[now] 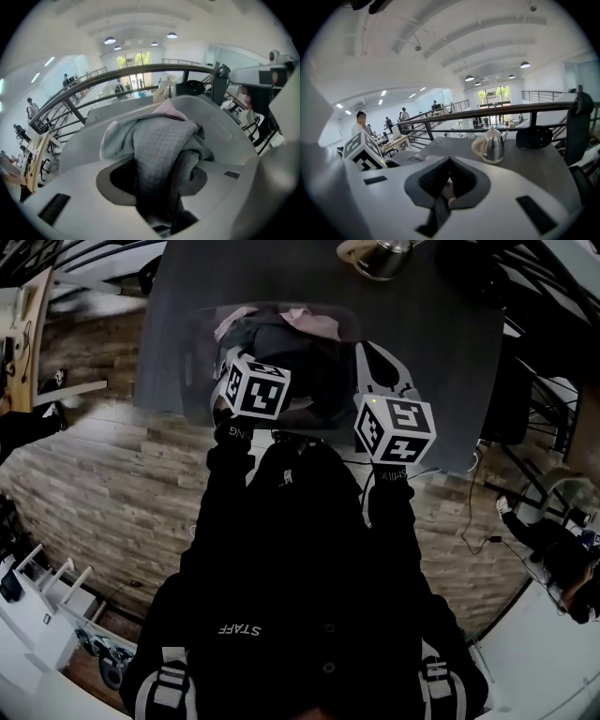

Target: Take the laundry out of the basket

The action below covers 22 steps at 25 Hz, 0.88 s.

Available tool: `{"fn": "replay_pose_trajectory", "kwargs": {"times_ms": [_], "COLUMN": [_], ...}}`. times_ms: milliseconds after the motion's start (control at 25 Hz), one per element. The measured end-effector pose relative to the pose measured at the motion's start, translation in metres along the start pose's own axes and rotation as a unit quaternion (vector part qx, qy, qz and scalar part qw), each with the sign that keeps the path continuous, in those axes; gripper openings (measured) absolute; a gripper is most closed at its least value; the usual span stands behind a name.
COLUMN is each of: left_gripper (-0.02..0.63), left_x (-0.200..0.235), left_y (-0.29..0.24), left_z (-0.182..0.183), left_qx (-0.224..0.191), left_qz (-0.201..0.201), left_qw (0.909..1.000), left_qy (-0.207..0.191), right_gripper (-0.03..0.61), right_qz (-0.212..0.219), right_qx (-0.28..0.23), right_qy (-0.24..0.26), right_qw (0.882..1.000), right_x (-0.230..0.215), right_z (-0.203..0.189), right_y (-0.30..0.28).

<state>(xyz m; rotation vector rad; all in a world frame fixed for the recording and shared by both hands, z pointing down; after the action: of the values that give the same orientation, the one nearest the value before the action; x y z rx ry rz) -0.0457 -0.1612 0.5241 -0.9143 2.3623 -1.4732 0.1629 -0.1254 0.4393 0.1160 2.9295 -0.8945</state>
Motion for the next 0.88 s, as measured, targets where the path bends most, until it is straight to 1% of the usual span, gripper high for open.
{"fn": "replay_pose_trajectory", "kwargs": {"times_ms": [120,240,360,440,600,880], "left_gripper": [0.195,0.195,0.195,0.195,0.195,0.195], "left_x": [-0.002,-0.004,-0.006,-0.007,-0.009,-0.016], "left_y": [0.031,0.064,0.097,0.118,0.157,0.219], "left_z": [0.008,0.013,0.016,0.018,0.024,0.037], "left_qx": [-0.048,-0.100,-0.150,-0.184,-0.254,-0.363], "left_qz": [0.006,0.013,0.023,0.028,0.040,0.066], "left_qw": [0.9988,0.9948,0.9881,0.9819,0.9656,0.9288], "left_qy": [0.009,0.016,0.025,0.032,0.041,0.036], "right_gripper": [0.014,0.014,0.014,0.014,0.014,0.014], "right_qz": [0.003,0.004,0.002,0.000,-0.001,0.011], "right_qx": [-0.014,-0.024,-0.039,-0.050,-0.075,-0.124], "right_qy": [0.000,0.002,0.002,0.004,0.014,0.029], "right_qw": [1.000,1.000,0.999,0.999,0.997,0.992], "right_x": [0.001,0.002,0.001,0.001,0.007,0.023], "right_z": [0.005,0.008,0.013,0.018,0.030,0.057], "right_y": [0.009,0.019,0.031,0.039,0.052,0.074]}}
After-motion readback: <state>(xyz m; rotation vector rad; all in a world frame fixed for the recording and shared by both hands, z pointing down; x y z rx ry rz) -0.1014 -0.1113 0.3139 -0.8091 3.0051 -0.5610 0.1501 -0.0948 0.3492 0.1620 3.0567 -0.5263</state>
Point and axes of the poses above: the fingertips, and each gripper's own axes: y backward along the fingers, x to its left, z out of its top, the point moved 8 cm from there along y, backward along the fingers, and after that the axes turned 13 degrees about -z, right-handed, at the moved point
